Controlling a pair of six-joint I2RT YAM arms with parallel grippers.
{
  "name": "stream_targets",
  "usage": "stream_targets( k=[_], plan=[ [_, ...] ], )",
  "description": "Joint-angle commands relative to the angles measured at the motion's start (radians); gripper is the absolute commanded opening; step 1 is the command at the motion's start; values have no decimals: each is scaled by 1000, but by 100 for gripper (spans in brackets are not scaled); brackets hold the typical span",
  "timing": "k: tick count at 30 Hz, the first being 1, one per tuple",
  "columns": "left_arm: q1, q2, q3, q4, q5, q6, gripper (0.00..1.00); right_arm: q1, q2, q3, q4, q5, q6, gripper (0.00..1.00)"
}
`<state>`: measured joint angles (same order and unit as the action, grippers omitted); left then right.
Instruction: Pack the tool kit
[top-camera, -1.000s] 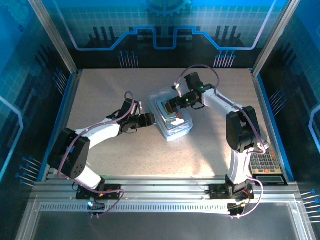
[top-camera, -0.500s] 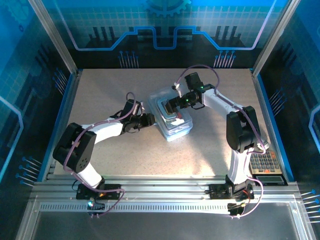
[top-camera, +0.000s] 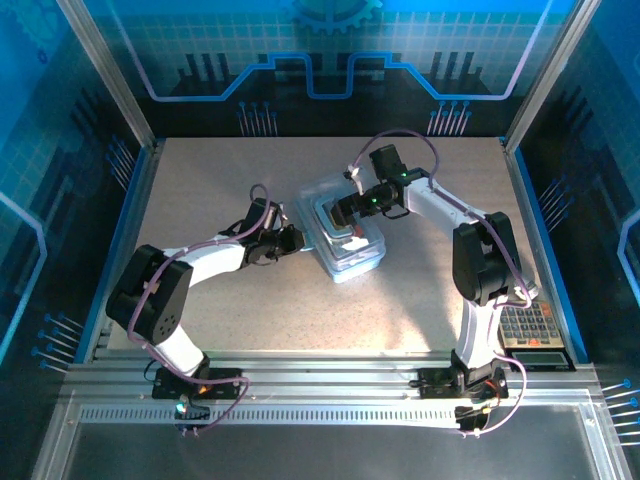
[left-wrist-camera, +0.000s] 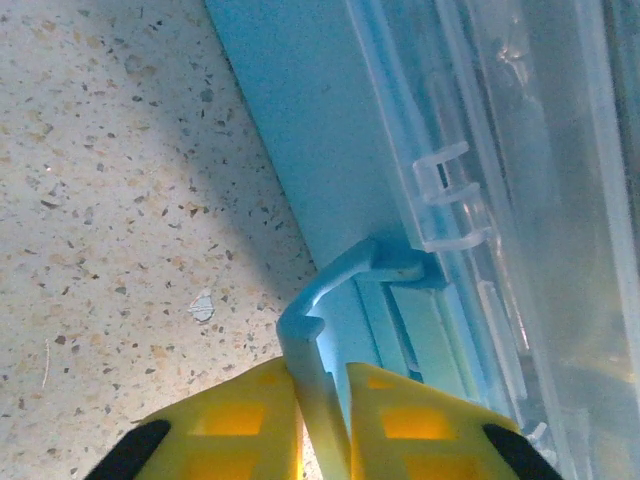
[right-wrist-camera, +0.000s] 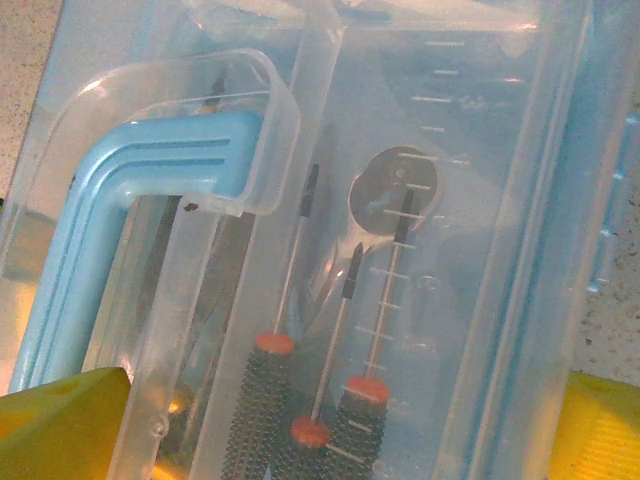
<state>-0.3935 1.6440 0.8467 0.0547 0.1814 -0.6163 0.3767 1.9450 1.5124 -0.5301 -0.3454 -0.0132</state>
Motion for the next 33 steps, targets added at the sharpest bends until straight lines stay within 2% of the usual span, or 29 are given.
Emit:
stream_targets(
  k=[1, 10, 13, 18, 20, 26, 33],
  plan=[
    [8, -18, 17, 1, 18, 15, 14, 29, 75, -55, -162, -69, -29, 100],
    [15, -72, 38, -44, 13, 32, 16, 30, 77, -53, -163, -70, -29, 100],
    [15, -76, 45, -50, 16, 34, 22, 30, 78, -55, -163, -72, -30, 100],
    [15, -82, 45, -51, 18, 34, 44, 30, 79, -58, -162, -75, -29, 100],
    [15, -85, 43, -49, 19, 33, 46, 30, 80, -59, -161, -75, -29, 100],
    [15, -97, 31, -31, 29, 25, 46, 30, 81, -62, -162, -76, -30, 100],
    [13, -106, 11, 16, 56, 2, 34, 30, 83, -62, -162, -78, -29, 100]
  ],
)
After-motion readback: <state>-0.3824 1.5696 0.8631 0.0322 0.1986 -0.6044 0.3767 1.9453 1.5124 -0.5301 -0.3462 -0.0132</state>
